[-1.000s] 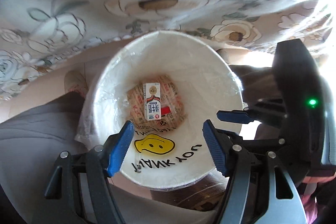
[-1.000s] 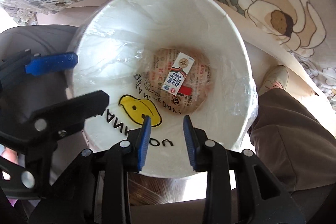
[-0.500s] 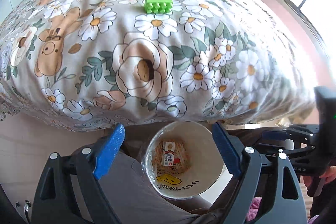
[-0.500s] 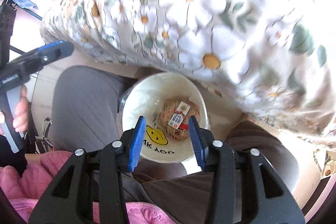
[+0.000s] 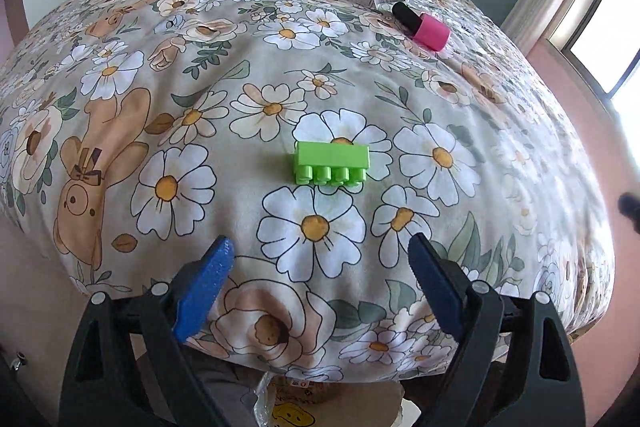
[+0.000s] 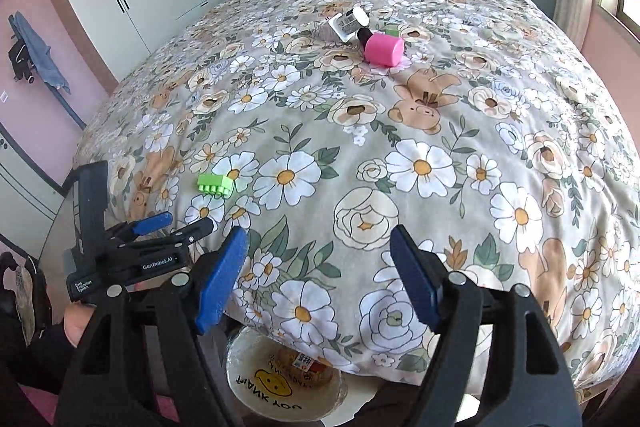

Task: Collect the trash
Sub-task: 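Move the left tool to the green block while the right tool approaches the pink cup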

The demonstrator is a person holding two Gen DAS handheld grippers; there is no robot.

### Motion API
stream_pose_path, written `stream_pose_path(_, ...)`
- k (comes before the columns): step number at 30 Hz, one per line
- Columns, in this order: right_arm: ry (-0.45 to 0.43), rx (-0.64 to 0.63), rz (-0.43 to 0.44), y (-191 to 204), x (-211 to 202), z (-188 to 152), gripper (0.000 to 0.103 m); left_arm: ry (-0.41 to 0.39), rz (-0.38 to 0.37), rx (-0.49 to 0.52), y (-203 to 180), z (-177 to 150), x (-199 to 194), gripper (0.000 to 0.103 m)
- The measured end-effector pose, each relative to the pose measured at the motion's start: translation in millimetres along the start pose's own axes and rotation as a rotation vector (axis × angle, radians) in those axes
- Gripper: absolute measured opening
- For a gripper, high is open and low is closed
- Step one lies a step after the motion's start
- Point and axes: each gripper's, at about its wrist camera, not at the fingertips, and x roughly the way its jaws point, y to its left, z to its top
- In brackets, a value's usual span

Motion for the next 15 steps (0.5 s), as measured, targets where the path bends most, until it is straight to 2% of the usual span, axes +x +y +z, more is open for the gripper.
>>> stream_pose_path(3,-0.014,0.022,-0.014,-12.1,21.5,37.8,0.073,-0.002,0.007,-0.034,2.0,9.3,15.1,0.090)
stream_pose_path(8,-0.017,0.079,-0.052,-32.9,73.0,96.4,0.073,-0.071,0.014,-0.063,2.6,23.0,21.6,0.090)
stream_pose_path(15,-0.004,0.191,-0.097,-68.1,165.3,173.4,0.073,-0.135,0.059,-0.009,-5.9,36.2,37.8,0.090)
